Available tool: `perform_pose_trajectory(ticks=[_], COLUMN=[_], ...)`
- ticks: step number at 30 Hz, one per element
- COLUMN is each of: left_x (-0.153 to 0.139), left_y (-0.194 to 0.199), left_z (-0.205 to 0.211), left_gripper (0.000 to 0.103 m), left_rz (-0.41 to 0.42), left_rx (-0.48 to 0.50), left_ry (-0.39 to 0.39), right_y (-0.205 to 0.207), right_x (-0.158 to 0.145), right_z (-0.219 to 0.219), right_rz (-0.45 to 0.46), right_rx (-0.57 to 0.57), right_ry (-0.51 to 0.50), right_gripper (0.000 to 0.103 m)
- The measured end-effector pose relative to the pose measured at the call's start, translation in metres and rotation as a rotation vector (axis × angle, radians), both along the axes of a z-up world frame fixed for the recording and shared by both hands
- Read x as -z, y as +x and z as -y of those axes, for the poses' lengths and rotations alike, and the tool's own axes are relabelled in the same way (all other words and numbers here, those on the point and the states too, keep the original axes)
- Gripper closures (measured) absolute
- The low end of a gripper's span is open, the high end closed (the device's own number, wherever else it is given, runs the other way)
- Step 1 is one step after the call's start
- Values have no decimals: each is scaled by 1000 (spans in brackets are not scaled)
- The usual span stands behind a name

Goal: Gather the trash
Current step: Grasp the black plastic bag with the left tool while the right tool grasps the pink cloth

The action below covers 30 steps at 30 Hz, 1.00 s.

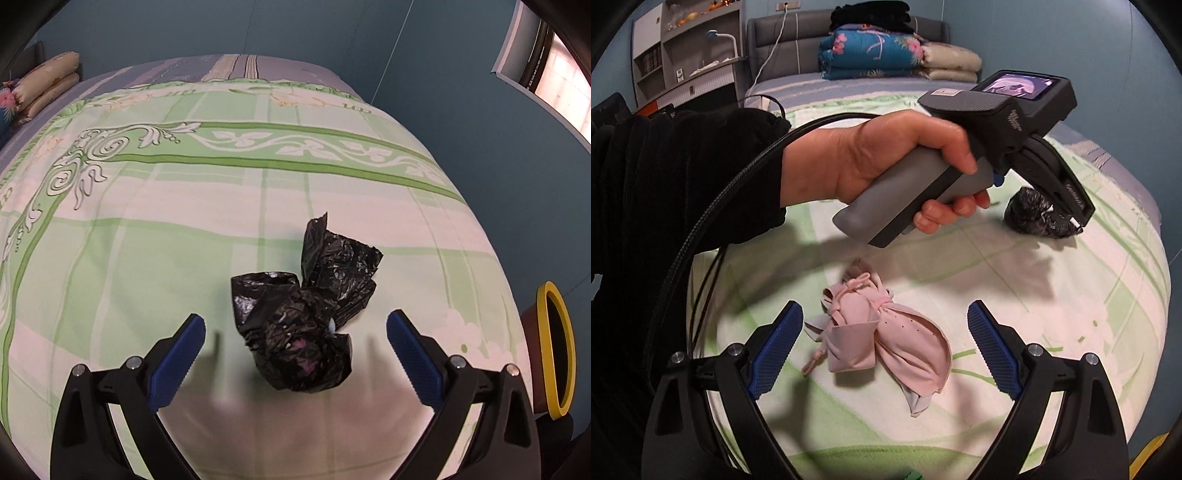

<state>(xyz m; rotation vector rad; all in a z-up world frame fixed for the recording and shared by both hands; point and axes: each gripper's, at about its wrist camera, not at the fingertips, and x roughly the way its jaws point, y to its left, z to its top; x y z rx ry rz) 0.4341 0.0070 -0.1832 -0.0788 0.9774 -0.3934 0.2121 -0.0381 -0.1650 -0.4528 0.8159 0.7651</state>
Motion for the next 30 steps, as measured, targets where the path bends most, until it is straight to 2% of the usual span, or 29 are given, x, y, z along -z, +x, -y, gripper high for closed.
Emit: perform_pose_trajectory(ticks=[8, 13, 16, 18, 25, 30], left_x=[15, 18, 20, 20, 18, 14], left_y=[8, 9, 11, 10, 8, 7], left_z=[6, 7, 9, 9, 9, 6], left_gripper=[9, 21, 32, 45, 58, 61], left_rz=[-22, -29, -29, -24, -17, -17], left_rx=[5, 0, -5, -15, -7, -15], left_ry=[-9, -15, -8, 2, 12, 2], right_y=[10, 9, 9, 9, 13, 14], right_x=[12, 15, 17, 18, 20, 18], right_z=[1, -3, -3, -5, -1, 3], right_rz=[-76, -85, -92, -94, -94, -92], right_rx=[6, -3, -6, -1, 18, 16], right_ry=[-19, -31, -41, -43, -51, -49], right_gripper=[28, 37, 43, 49, 70, 77])
